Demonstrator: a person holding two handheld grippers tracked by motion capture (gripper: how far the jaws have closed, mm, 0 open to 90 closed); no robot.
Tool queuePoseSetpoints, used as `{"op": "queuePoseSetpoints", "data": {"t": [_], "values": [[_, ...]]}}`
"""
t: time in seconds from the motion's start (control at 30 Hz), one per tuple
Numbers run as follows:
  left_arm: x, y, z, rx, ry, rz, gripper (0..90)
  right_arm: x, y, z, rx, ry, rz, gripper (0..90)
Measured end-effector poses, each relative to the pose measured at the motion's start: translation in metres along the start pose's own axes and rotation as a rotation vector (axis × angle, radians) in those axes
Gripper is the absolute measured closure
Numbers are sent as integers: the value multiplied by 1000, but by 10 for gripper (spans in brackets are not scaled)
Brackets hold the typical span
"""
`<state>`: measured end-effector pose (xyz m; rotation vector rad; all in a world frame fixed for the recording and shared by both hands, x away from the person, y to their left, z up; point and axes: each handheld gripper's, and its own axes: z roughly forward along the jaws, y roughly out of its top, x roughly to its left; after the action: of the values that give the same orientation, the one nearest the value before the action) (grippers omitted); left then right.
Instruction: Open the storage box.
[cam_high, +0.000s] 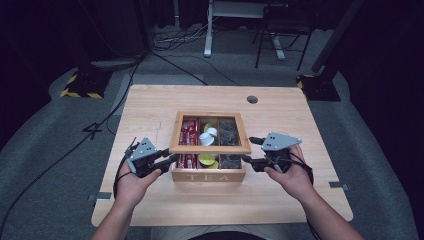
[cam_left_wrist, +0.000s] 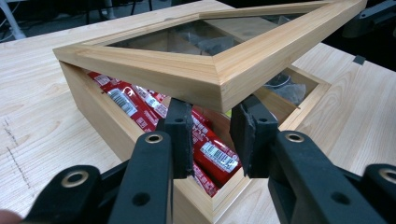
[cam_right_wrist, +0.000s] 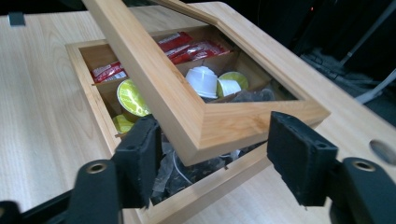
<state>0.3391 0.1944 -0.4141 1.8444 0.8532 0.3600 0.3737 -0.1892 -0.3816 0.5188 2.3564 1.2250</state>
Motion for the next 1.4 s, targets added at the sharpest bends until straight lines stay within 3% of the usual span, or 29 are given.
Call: {"op": "queuePoseSetpoints", "data": {"t": [0.13,0.47,0.73,1.03,1.2,1.4], "values": [[2,0,0,-18,-7,-4,628,3,5,-2,-3,-12,-81,435],[3,2,-1,-26,5,-3,533,-5,18,-8,-18,-19,-72,474],[5,1,-3,-28,19,-1,517,-24,35,-11,-48,-1,-37,495],[8,-2,-6,-21,56,9,489,-45,55,-12,-84,-14,-27,538],[11,-4,-5,0,100,43,394,-58,67,-8,-101,-17,-20,561],[16,-6,0,28,124,39,294,-72,79,-4,-108,-29,-5,575]]}}
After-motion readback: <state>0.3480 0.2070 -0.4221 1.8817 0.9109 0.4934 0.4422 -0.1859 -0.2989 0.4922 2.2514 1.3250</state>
